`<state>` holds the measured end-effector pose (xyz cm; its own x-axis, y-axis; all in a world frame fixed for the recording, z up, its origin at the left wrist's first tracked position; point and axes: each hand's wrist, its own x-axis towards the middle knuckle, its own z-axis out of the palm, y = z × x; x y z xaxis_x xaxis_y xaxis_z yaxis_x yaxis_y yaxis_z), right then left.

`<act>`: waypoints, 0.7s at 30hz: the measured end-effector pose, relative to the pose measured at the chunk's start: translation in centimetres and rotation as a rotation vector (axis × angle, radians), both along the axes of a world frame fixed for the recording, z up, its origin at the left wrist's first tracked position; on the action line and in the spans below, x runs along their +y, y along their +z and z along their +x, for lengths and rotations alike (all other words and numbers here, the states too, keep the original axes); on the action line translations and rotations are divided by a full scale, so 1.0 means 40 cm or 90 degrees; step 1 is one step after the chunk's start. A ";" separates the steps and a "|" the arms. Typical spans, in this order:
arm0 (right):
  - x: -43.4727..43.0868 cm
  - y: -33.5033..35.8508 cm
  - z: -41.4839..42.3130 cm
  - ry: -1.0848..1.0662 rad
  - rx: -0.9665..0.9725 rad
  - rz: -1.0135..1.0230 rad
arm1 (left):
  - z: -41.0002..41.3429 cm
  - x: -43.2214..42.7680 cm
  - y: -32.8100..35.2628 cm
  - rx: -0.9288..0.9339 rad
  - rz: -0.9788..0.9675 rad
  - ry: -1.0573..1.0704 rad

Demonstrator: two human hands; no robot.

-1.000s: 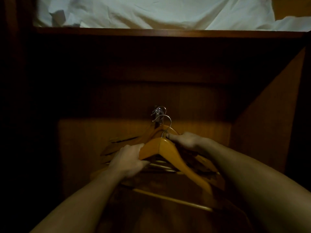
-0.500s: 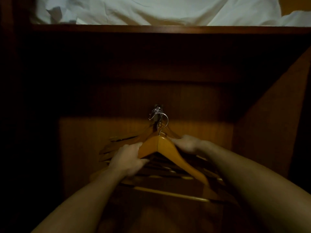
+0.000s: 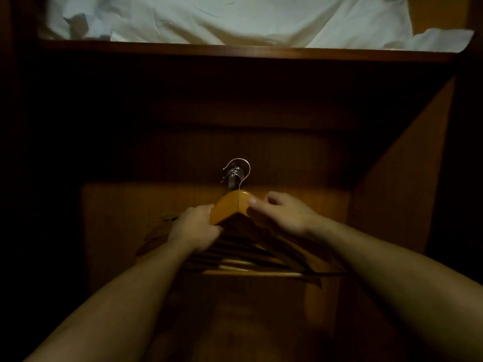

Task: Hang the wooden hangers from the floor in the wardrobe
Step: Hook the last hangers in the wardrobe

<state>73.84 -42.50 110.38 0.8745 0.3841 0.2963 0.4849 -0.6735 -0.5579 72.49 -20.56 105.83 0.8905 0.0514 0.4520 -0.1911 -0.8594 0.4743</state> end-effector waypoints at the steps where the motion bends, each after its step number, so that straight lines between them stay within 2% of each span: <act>1: 0.004 -0.006 0.005 -0.011 -0.018 -0.031 | 0.005 0.003 -0.001 0.005 0.008 0.003; 13: 0.048 -0.089 0.051 -0.010 -0.019 -0.091 | 0.033 0.049 -0.072 0.038 0.036 0.052; 21: 0.052 -0.072 0.020 -0.057 -0.028 -0.158 | 0.028 0.063 -0.064 0.050 0.051 0.015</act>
<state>74.63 -40.41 107.49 0.8964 0.3716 0.2417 0.4377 -0.8282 -0.3499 73.61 -18.05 103.28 0.9226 0.0394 0.3837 -0.1348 -0.8991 0.4164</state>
